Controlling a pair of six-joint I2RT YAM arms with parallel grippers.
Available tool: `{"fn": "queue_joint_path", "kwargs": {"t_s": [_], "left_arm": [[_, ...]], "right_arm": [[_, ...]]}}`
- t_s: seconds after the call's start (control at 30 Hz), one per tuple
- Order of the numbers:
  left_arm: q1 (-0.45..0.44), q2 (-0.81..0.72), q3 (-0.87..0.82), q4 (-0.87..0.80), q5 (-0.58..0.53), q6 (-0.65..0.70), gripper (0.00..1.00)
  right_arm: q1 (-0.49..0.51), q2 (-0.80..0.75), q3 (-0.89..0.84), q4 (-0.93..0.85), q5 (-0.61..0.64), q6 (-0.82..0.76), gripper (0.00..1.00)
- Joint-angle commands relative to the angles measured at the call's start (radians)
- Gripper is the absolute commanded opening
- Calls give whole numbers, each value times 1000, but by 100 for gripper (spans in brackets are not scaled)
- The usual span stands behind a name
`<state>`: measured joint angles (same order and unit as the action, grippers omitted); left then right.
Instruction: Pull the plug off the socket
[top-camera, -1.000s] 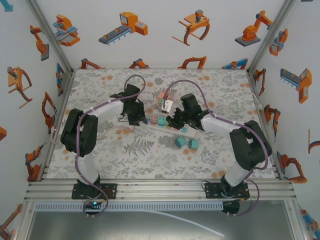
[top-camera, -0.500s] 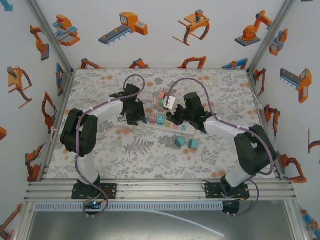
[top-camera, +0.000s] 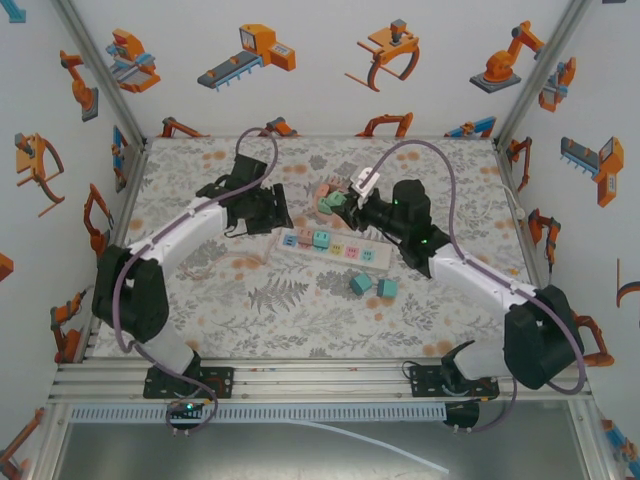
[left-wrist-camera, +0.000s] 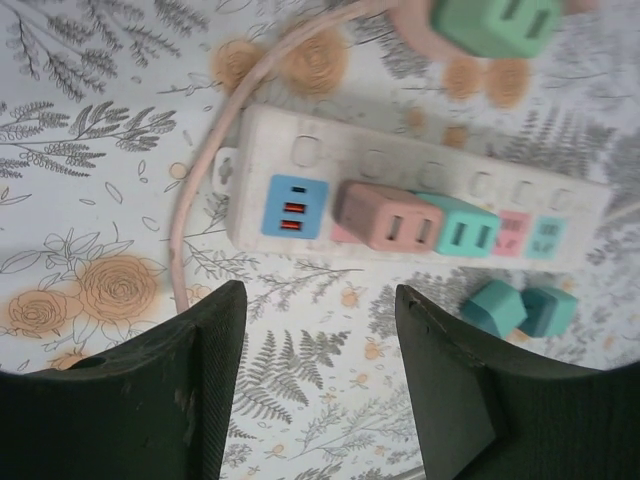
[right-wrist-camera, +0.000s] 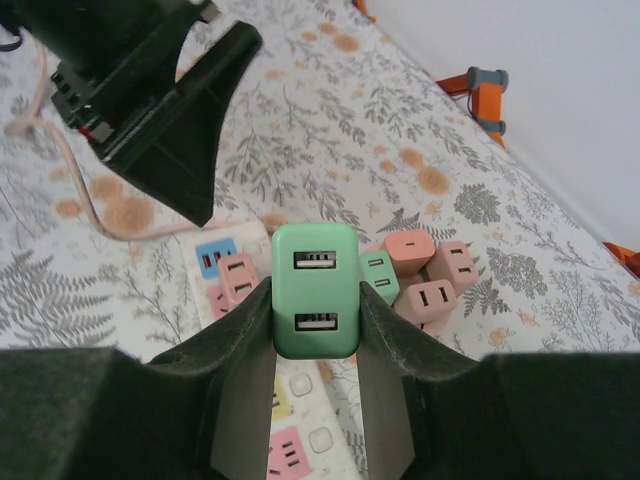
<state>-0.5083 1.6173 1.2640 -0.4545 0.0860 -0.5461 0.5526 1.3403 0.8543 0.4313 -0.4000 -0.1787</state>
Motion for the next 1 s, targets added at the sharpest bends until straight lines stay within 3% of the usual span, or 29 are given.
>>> {"fn": "queue_joint_path", "kwargs": {"t_s": [0.0,0.2,0.37,0.5,0.63,0.77,0.97], "left_arm": [[-16,-117,-44,68,53,86,59],[-18,-372,-161,189,155,248,62],[-18,-584,-271,249,353,446,67],[-21,-701,-323,183,496,625,69],[-27,-764,-334,8,587,837,75],[-39,-812,-354,-120,594,1032,83],[-61,-853,-387,-134,581,1145,96]], "right_arm": [[1,-58,-11,64,71,197,19],[-3,-127,-42,60,55,440,20],[-8,-147,-66,-1,-28,567,19],[-8,-140,-72,-113,-63,582,18],[-6,-113,-70,-232,-124,557,16],[11,-41,-41,-373,-161,501,15],[51,78,-12,-450,-179,446,15]]}}
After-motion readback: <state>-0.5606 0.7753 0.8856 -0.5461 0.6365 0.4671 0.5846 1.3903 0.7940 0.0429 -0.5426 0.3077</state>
